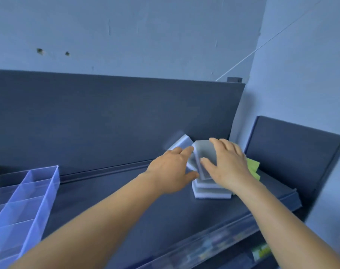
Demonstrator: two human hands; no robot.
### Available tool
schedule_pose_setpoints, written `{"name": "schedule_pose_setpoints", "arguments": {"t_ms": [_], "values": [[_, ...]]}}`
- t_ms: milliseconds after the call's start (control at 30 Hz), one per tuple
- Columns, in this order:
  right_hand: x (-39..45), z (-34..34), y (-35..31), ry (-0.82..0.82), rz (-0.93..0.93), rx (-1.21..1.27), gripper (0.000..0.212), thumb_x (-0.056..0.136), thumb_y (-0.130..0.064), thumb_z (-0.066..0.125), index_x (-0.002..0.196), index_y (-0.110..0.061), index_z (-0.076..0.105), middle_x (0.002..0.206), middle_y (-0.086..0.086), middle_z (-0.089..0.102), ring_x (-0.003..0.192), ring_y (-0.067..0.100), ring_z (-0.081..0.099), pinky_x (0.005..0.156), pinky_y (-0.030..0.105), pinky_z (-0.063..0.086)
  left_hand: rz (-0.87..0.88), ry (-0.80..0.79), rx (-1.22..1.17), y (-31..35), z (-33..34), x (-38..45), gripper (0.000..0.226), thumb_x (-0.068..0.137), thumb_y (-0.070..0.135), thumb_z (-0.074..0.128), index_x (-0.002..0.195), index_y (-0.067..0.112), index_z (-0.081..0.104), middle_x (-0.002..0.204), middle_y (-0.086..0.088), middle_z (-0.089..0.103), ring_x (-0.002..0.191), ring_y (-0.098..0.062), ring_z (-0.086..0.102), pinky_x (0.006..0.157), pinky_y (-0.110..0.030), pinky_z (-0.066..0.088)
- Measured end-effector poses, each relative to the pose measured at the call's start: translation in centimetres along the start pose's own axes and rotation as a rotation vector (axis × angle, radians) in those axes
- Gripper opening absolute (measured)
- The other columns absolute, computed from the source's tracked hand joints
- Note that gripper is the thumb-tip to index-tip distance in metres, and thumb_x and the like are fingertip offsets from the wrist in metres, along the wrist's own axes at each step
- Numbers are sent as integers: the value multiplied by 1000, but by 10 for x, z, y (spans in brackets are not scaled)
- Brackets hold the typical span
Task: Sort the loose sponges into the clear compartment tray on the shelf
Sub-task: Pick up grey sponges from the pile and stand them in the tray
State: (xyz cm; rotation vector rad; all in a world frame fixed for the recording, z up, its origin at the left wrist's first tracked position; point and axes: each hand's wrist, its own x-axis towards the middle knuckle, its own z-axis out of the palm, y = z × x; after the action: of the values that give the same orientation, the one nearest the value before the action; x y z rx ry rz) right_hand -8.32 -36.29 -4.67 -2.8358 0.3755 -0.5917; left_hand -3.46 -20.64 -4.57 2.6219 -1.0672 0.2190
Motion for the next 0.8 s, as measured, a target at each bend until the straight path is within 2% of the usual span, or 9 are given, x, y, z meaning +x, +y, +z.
{"name": "schedule_pose_setpoints", "arguments": {"t_ms": [100, 200, 267, 367, 500, 567, 600, 700, 800], "values": [[10, 5, 26, -73, 81, 23, 66, 91, -56, 39, 148, -31, 17, 153, -2, 27, 142, 28, 19, 114, 42, 21, -47, -15, -75, 11, 13, 24, 76, 93, 50, 47, 153, 25, 8, 152, 2, 29, 133, -20, 39, 100, -37, 43], [16, 15, 35, -177, 78, 45, 66, 92, -57, 34, 149, -31, 14, 155, -1, 27, 142, 27, 22, 113, 44, 24, -142, -19, -176, 11, 22, 41, 77, 94, 50, 47, 153, 22, 7, 152, 0, 30, 126, -20, 47, 93, -32, 42], [18, 23, 33, -209, 43, 79, 66, 94, -54, 33, 150, -28, 11, 151, 1, 36, 137, 27, 32, 110, 42, 29, -207, -47, -224, 6, 25, 45, 73, 93, 49, 48, 150, 19, 14, 144, -2, 41, 116, -21, 53, 92, -33, 44], [19, 30, 19, -199, -27, 129, 63, 97, -47, 34, 151, -24, 11, 145, 3, 44, 131, 26, 39, 106, 40, 33, -277, -57, -345, -10, 27, 43, 57, 92, 46, 51, 137, 17, 31, 114, -1, 57, 97, -20, 57, 91, -37, 48], [21, 39, -14, -183, -131, 139, 58, 99, -42, 32, 150, -24, 12, 144, 5, 45, 132, 27, 37, 107, 39, 26, -356, -39, -485, -41, 21, 29, 47, 91, 44, 55, 127, 17, 39, 113, 2, 65, 99, -16, 64, 89, -36, 52], [22, 44, -33, -188, -174, 140, 54, 99, -40, 30, 149, -27, 13, 138, 4, 49, 129, 28, 39, 104, 37, 26, -405, 2, -507, -56, 17, 20, 51, 91, 44, 55, 129, 16, 36, 101, 5, 63, 88, -13, 61, 74, -28, 51], [22, 47, -43, -193, -199, 141, 54, 99, -39, 30, 149, -28, 12, 136, 5, 51, 127, 28, 40, 104, 37, 26, -432, 22, -508, -64, 14, 15, 59, 91, 43, 56, 137, 16, 30, 96, 6, 60, 84, -12, 58, 68, -25, 47], [24, 57, -70, -205, -289, 131, 51, 100, -34, 29, 149, -30, 13, 133, 5, 53, 124, 28, 43, 103, 38, 27, -510, 53, -506, -89, 7, 0, 82, 90, 41, 59, 151, 19, 10, 113, 2, 56, 97, -16, 54, 77, -24, 41], [28, 65, -89, -220, -345, 178, 47, 101, -27, 26, 147, -32, 23, 133, 0, 53, 124, 26, 43, 101, 40, 30, -567, 62, -548, -112, 1, -17, 76, 89, 37, 60, 148, 26, 15, 112, 1, 56, 98, -17, 57, 77, -26, 43]]}}
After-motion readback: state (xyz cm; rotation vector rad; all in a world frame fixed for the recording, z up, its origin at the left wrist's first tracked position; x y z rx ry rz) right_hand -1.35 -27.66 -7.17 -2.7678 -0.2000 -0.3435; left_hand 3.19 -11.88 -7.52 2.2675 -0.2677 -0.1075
